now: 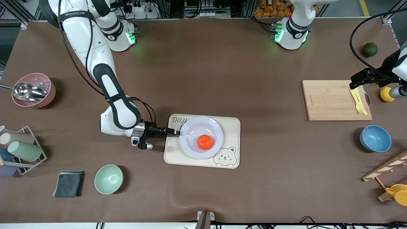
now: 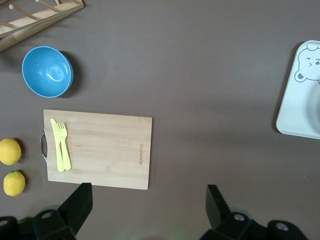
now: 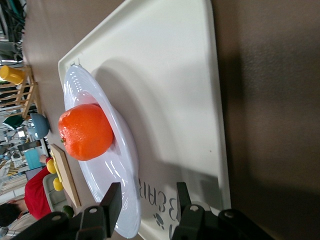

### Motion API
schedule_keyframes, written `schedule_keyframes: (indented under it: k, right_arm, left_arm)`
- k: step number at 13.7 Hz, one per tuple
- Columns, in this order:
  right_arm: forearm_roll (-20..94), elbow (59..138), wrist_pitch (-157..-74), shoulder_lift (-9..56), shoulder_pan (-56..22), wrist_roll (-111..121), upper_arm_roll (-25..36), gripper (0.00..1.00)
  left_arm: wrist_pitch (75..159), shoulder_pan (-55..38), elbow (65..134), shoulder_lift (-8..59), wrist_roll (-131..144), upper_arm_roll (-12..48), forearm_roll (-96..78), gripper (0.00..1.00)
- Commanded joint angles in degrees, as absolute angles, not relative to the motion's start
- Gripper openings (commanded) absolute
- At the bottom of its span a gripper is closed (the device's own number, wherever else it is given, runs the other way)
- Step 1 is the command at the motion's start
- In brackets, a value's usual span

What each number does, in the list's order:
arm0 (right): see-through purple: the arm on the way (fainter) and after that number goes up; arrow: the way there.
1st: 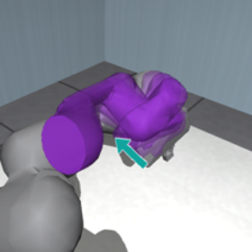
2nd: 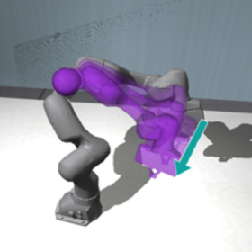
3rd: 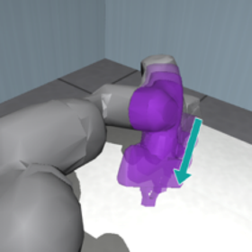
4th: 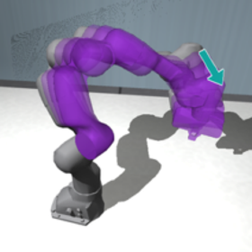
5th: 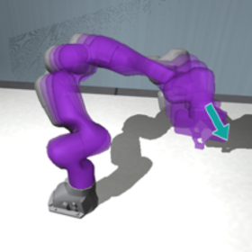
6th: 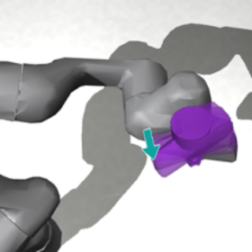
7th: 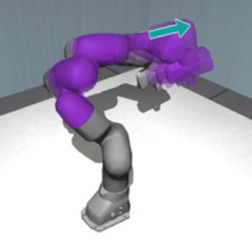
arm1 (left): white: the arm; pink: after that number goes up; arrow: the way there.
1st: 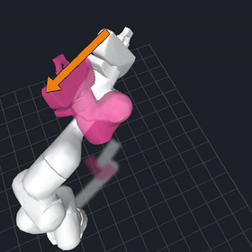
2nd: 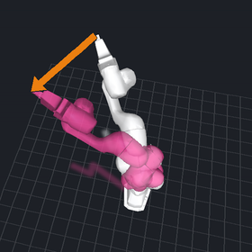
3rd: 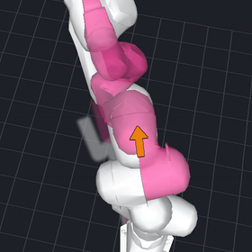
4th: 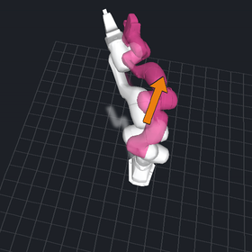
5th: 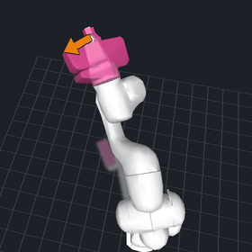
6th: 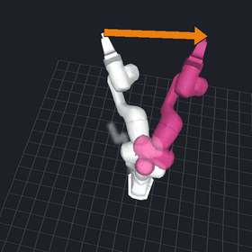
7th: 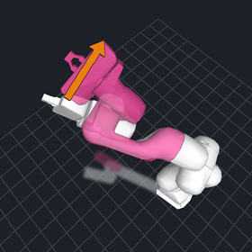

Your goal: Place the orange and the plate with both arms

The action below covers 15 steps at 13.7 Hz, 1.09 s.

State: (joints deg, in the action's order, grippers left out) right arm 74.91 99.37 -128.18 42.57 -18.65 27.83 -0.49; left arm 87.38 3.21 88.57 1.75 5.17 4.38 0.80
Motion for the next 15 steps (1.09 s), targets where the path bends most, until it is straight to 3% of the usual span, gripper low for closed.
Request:
schedule_keyframes:
  k: [1,3,4,5,6,13,15]
  right_arm:
    - [67.4,99.7,-125.3,38.9,-17.4,19.5,-0.5,0.55]
    - [63.4,99.3,-120.2,37.2,-14.9,16.6,-0.4,0.6]
    - [61.5,99.1,-117.5,36.4,-13.3,15.9,-0.4,0.75]
    - [59.1,99.1,-115.0,35.7,-11.5,15.8,-0.4,0.96]
    - [56.5,99.1,-112.2,34.6,-9.9,15.7,-0.4,1.0]
    - [33.2,90.0,-93.3,32.3,1.2,15.4,-0.4,1.0]
    - [26.3,90.2,-91.9,29.0,2.4,15.4,-0.4,1.0]
  left_arm:
    - [87.2,2.8,88.3,1.7,4.1,4.4,1.3,1.0]
    - [87.2,2.8,88.4,1.6,4.1,4.4,1.3,1.0]
    - [87.2,2.8,88.4,1.6,4.1,4.4,1.3,1.0]
    - [87.2,2.9,88.4,1.6,4.1,4.4,1.3,1.0]
    - [87.2,2.8,88.4,1.7,4.1,4.4,1.3,1.0]
    - [87.2,2.9,88.4,1.7,4.1,4.4,1.3,1.0]
    - [87.2,2.9,88.4,1.7,4.1,4.4,1.3,1.0]
